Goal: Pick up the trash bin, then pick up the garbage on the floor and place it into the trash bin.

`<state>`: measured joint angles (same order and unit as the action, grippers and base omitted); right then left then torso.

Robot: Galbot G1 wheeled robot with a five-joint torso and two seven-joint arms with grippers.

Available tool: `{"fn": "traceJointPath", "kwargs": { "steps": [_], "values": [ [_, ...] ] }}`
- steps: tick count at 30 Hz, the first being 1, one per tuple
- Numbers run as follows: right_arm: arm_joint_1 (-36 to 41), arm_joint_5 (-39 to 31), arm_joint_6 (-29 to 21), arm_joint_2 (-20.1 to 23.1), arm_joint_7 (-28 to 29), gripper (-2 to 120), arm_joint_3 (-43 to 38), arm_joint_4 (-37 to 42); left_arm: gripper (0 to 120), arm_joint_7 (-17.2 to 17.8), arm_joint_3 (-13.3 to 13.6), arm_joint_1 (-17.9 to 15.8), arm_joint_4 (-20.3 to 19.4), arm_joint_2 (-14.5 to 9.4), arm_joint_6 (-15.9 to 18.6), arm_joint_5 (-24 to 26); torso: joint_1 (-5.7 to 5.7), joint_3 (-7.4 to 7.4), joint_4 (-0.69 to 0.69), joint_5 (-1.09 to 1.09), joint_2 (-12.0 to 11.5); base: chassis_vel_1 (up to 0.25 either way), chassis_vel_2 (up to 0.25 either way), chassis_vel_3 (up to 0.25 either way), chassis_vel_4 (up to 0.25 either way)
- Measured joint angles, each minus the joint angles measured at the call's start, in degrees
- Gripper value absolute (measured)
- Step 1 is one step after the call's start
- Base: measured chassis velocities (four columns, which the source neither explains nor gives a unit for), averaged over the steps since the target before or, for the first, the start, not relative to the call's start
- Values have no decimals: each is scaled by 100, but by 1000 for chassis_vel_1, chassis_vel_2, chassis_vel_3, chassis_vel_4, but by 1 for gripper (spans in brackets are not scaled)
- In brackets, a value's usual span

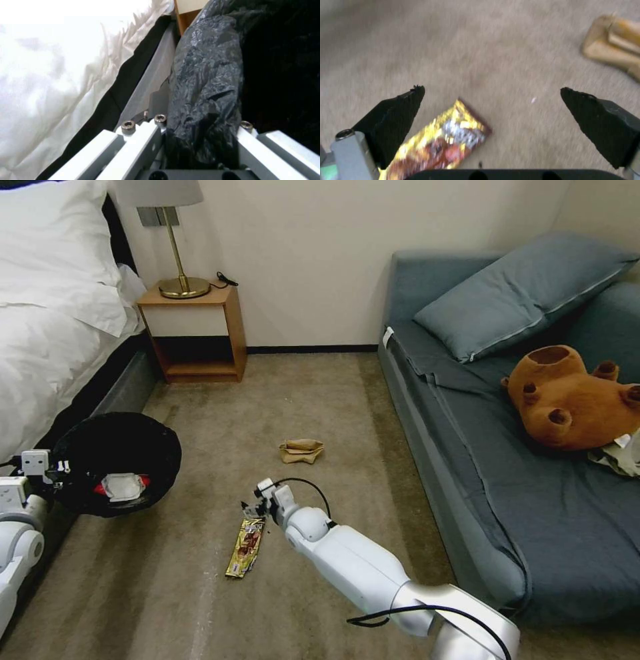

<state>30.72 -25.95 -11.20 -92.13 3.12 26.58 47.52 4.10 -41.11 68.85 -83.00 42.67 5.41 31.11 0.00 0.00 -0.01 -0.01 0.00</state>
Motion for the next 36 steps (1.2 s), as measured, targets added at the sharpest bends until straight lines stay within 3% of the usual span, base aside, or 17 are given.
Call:
{"fn": "traceJointPath", "kwargs": {
  "steps": [8,16,24,36],
  "values": [
    [-33,-85,-422,-10,-384,100,476,49,3,49,7,7,-123,38,152,48,0,0,2,1,0,0,0,0,0],
    [113,-10,-363,-5,-556,100,617,-25,3,205,54,-119,-250,155,197,113,0,0,0,0,0,0,0,0,0],
    [471,-59,-329,-4,-602,100,1102,577,3,488,178,-371,-396,192,343,232,0,0,2,2,0,0,0,0,0],
    [606,29,-104,-1,-675,100,1454,707,3,686,182,-390,-544,197,443,345,0,0,2,2,0,0,0,0,0]
  ]
}}
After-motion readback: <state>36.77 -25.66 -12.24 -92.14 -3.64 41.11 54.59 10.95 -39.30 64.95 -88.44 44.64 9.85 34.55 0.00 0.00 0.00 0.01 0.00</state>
